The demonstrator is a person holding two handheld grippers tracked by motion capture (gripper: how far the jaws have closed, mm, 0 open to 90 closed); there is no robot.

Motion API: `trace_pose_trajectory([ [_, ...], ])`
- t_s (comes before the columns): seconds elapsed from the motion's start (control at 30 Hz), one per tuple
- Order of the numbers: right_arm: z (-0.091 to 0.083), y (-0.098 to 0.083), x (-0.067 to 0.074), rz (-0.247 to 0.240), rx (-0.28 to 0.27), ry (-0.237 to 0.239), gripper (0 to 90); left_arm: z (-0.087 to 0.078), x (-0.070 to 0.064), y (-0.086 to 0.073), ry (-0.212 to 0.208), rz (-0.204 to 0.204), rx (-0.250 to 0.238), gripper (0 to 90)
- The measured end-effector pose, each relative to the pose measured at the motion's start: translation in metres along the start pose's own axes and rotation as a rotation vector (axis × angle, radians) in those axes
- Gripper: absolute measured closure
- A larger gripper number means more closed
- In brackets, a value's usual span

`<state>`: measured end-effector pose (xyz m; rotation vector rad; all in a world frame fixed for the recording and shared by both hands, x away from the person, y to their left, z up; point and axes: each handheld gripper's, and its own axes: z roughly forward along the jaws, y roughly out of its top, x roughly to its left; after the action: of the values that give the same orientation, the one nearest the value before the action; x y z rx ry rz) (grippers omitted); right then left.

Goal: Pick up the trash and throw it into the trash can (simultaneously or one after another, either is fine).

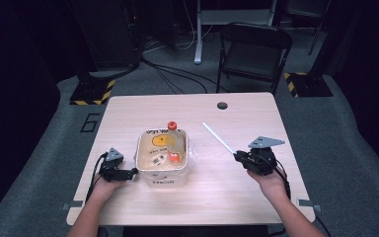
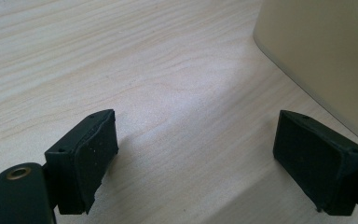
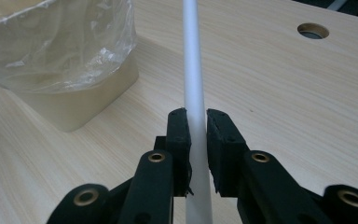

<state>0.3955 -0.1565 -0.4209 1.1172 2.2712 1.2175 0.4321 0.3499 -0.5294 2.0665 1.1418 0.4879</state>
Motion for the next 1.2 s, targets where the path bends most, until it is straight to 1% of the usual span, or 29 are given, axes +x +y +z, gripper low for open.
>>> trace_pose_trajectory([
  [0.37, -0.013, 0.013, 0.005, -0.025, -0.021, 0.021, 78.9, 0.0, 0.0, 0.0, 0.0, 0.0, -0.001, 13.5],
  [0.53, -0.016, 0.018, 0.011, -0.047, -0.025, 0.038, 78.9, 0.0, 0.0, 0.0, 0.0, -0.001, 0.001, 13.5],
  [0.57, -0.017, 0.019, 0.012, -0.047, -0.024, 0.044, 78.9, 0.0, 0.0, 0.0, 0.001, -0.005, -0.005, 13.5],
  [0.6, -0.017, 0.02, 0.014, -0.052, -0.025, 0.048, 78.9, 0.0, 0.0, 0.0, 0.0, 0.0, 0.0, 13.6],
  [0.63, -0.018, 0.02, 0.015, -0.054, -0.026, 0.053, 78.9, 0.0, 0.0, 0.0, 0.0, -0.006, -0.003, 13.5],
  [0.67, -0.019, 0.021, 0.017, -0.059, -0.028, 0.057, 78.9, 0.0, 0.0, 0.0, 0.0, 0.0, -0.001, 13.5],
  [0.97, -0.025, 0.021, 0.031, -0.091, -0.018, 0.097, 78.9, 0.0, 0.0, 0.0, 0.0, -0.001, 0.0, 13.5],
  [1.2, -0.026, 0.018, 0.037, -0.109, -0.013, 0.116, 78.8, 0.0, 0.0, 0.0, 0.001, 0.0, -0.001, 13.5],
])
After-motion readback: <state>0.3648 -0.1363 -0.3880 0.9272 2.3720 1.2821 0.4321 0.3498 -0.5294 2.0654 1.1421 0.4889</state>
